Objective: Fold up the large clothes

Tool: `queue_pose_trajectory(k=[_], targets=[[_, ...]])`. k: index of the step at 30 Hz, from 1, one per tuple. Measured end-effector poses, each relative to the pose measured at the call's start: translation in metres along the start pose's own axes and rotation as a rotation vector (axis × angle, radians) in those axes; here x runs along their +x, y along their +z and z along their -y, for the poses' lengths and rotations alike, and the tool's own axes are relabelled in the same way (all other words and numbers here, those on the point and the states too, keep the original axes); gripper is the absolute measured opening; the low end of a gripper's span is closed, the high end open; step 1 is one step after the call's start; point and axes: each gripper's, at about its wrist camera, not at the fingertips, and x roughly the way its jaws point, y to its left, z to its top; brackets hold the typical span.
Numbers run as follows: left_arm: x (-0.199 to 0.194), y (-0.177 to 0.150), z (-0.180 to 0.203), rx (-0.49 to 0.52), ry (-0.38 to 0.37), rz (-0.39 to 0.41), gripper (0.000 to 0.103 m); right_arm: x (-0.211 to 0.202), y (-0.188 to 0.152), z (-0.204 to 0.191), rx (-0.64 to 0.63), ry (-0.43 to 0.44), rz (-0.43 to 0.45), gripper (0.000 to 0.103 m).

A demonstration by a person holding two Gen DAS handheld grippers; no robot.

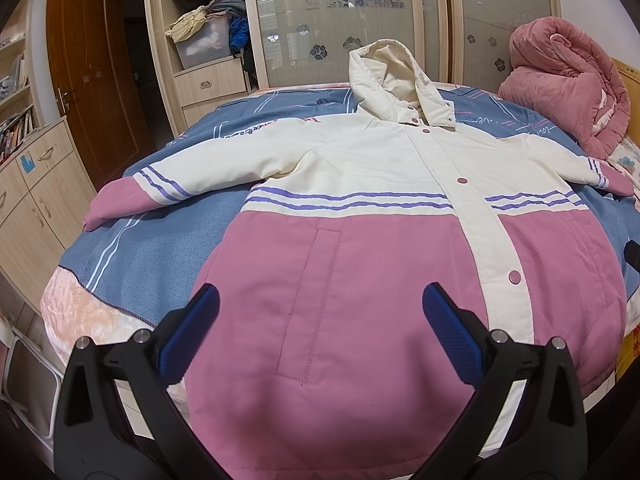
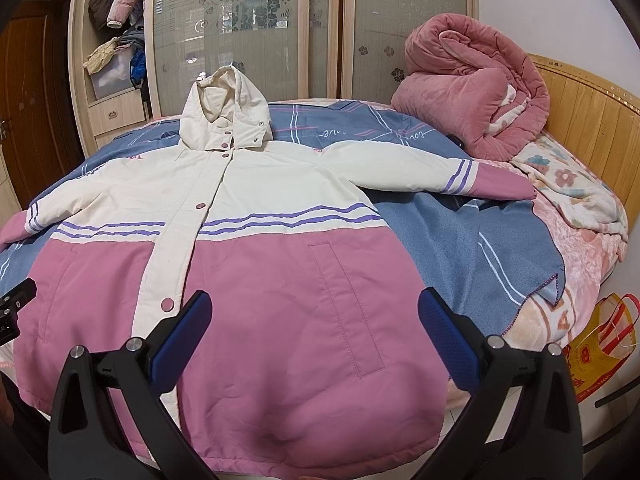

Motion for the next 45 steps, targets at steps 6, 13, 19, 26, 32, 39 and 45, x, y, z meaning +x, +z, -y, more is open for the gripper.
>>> queue_pose_trajectory(k=[6,13,19,26,32,39,45], targets=[[0.000,0.000,0.000,-0.001,0.001,-0.001,0.101,0.000,0.000,0.000,0.002,0.000,-0.001,0.102],[0.001,-0.001,0.001,0.003,0.000,-0.001,0.101,0.000,0.001,-0.001,0.002,0.000,-0.001,0.102],[0.000,-0.002,0.004,0.018,-0.008,-0.001,0.101,-0.003,0.003,0.010,0.050,0.054,0.022,0.102],[-0.015,0.023,0.004,0.071,-0.025,0.070,0.101,-0.009,0.031,0.086,0.306,0.182,0.063,0.102],[-0.018,0.072,0.018,0.119,-0.054,0.134,0.101,0.009,0.046,0.195,0.624,0.270,0.059,0.102],[0.022,0.088,0.022,0.072,-0.081,0.110,0.101,0.056,0.049,0.309,0.872,0.239,0.137,0.100],[0.052,0.075,0.006,0.017,-0.160,0.006,0.101,0.139,0.038,0.378,1.103,0.287,0.070,0.077]])
